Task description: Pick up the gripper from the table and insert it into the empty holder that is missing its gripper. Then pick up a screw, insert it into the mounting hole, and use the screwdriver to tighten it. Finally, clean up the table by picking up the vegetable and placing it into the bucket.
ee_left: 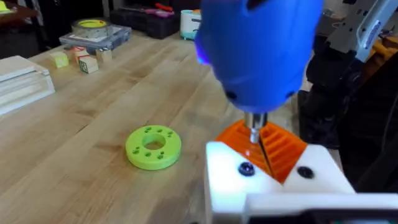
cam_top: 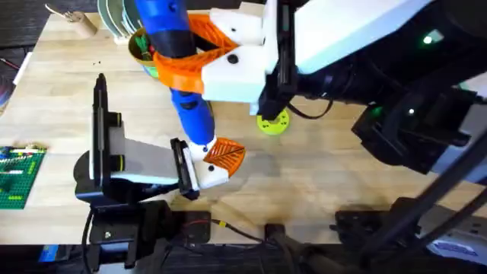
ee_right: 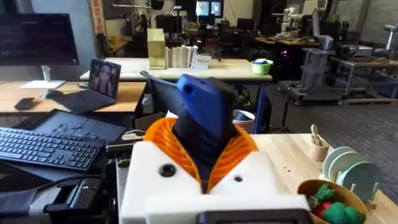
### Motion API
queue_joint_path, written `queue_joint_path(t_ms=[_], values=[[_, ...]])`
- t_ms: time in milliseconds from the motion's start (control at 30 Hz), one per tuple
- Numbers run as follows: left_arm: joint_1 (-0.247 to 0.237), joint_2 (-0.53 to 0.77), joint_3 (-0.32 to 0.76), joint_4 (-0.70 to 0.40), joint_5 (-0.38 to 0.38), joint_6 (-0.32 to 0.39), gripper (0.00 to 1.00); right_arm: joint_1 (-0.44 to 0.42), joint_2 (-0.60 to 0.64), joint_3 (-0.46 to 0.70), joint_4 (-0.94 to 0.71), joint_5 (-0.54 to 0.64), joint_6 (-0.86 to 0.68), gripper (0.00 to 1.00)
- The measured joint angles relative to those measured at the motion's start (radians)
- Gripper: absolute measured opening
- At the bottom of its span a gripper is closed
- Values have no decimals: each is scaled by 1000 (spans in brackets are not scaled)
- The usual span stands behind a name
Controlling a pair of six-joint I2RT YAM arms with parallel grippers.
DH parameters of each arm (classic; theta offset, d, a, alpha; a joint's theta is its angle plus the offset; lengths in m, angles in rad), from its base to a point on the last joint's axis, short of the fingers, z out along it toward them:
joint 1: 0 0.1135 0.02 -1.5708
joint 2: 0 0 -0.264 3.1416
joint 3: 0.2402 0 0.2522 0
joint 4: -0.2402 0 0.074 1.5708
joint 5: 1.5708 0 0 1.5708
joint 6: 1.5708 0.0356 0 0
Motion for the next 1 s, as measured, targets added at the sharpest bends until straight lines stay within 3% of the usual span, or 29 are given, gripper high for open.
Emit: queue_joint_path(t_ms=[1000], values=[[0,0,0,0,0,0,4,17,39,0,11,0,0,27]])
